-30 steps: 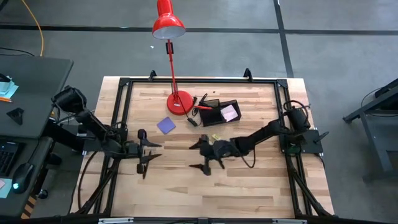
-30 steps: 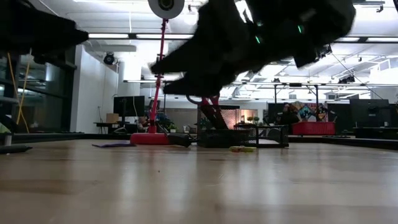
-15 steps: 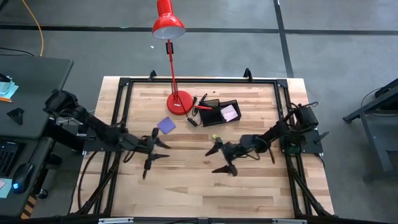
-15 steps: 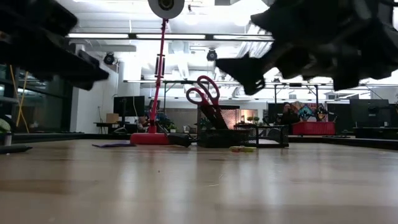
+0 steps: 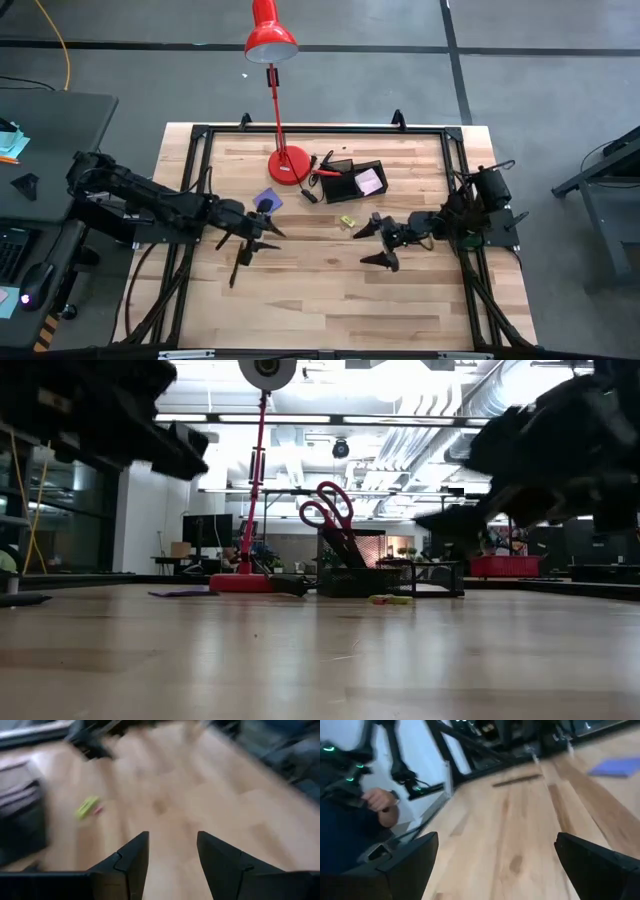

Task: Pick and place office supplies into organizer
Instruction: Put the blue sticky notes into the black desk organizer

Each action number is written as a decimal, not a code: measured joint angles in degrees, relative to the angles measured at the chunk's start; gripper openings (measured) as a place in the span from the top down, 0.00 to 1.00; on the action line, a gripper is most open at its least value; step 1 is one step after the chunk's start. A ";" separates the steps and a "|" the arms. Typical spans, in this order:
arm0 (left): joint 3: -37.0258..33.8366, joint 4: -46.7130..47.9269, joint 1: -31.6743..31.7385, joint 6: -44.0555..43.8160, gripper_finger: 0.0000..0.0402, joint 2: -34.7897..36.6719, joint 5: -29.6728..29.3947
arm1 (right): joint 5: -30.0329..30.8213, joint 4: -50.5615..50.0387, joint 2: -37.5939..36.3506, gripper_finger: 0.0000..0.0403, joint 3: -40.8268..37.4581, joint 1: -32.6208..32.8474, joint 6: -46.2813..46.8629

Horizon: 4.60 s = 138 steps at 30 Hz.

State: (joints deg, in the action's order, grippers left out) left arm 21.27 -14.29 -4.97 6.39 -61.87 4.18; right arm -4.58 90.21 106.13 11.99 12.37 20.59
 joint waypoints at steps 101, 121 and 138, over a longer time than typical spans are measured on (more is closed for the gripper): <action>-9.21 -2.28 33.33 -27.93 0.60 4.57 7.19 | -8.39 -59.25 -55.15 0.03 -11.58 -8.60 -4.12; -9.80 -1.01 16.10 -39.25 0.36 4.74 -25.24 | -8.39 -59.38 -55.15 0.03 -11.58 -8.60 -4.12; -9.74 12.96 12.06 -51.47 0.13 3.85 -34.31 | -8.38 -59.56 -55.15 0.03 -11.58 -8.60 -4.12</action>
State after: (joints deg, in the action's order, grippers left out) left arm 11.53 -1.33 7.09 -45.08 -58.02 -30.13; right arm -12.96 30.65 50.98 0.40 3.77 16.47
